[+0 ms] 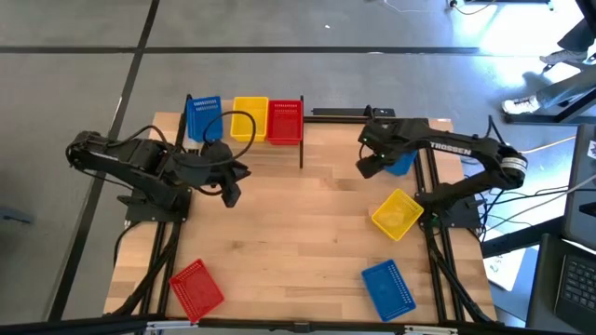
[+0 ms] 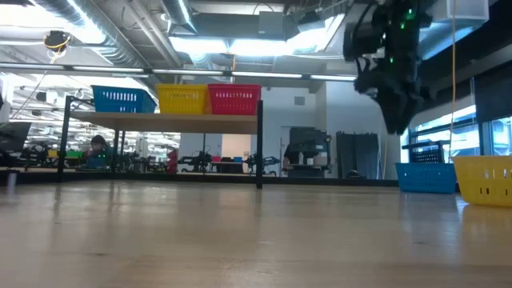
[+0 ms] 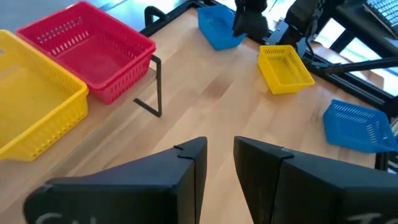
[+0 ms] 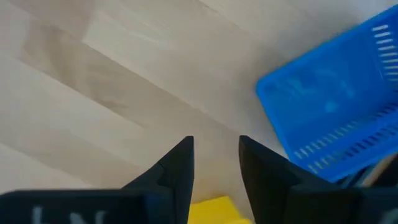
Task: Stack baskets on shelf by color
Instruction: Stack the top blue bin on top of the blue bin on the shelf
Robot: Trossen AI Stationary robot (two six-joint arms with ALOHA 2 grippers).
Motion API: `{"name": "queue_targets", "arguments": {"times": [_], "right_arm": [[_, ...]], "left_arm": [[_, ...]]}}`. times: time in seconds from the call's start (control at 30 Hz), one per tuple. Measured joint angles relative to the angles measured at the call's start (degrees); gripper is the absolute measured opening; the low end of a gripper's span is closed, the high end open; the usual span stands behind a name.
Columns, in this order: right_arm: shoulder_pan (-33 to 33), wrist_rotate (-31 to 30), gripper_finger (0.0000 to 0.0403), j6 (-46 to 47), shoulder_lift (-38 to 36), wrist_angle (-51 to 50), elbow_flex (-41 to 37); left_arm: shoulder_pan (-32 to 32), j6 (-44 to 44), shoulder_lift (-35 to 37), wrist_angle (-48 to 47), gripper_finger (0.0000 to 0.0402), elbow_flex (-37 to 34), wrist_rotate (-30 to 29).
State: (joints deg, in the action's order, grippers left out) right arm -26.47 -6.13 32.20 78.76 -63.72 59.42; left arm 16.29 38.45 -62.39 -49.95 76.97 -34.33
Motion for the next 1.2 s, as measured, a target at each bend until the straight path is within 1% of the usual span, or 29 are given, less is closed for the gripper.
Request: {"name": "queue_targets", "arguments": {"times": [0.1, 0.23, 0.3, 0.47, 0.67, 0.97, 1.03, 1.13, 1.2], "right_arm": [[-1.89, -2.30, 0.0123, -0.82, 0.99, 0.55, -1.57], [-4.44, -2.34, 0.0123, -1.76, 2.39, 0.87, -3.10], [-5.35, -2.32, 0.0123, -3.65, 2.93, 1.97, -3.64], [-7.44, -2.36, 0.0123, -7.06, 4.68, 4.36, -3.87], [-9.30, -1.29, 0.0123, -8.71, 7.60, 4.43, -3.87], [-11.28, -1.31, 0.0123, -10.52, 13.78, 5.19, -3.87], [-11.58, -1.32, 0.0122, -12.83, 15.42, 6.72, -3.87], [-11.58, -0.12, 0.0109, -15.94, 17.28, 8.16, -3.87], [-11.07, 1.94, 0.0082, -16.94, 18.11, 9.47, -3.87]], "left_arm": [[-0.02, 1.02, 0.00, 0.00, 0.0071, 0.00, -0.06], [-0.01, 1.72, 0.00, 0.02, 0.0071, 0.00, -0.69], [-0.02, 1.73, 0.00, 0.02, 0.0071, 0.00, -0.71], [-0.04, 1.73, 0.00, 0.04, 0.0071, 0.00, -0.74], [-0.04, 1.72, 0.00, 0.04, 0.0071, 0.00, -0.79], [-0.04, 1.72, 0.00, 0.04, 0.0071, 0.00, -0.79], [-0.02, 1.72, 0.00, 0.04, 0.0071, 0.00, -0.79], [-0.02, 1.72, 0.00, 0.04, 0.0071, 0.00, -0.79], [0.00, 1.72, 0.00, 0.02, 0.0071, 0.00, -0.79]]}}
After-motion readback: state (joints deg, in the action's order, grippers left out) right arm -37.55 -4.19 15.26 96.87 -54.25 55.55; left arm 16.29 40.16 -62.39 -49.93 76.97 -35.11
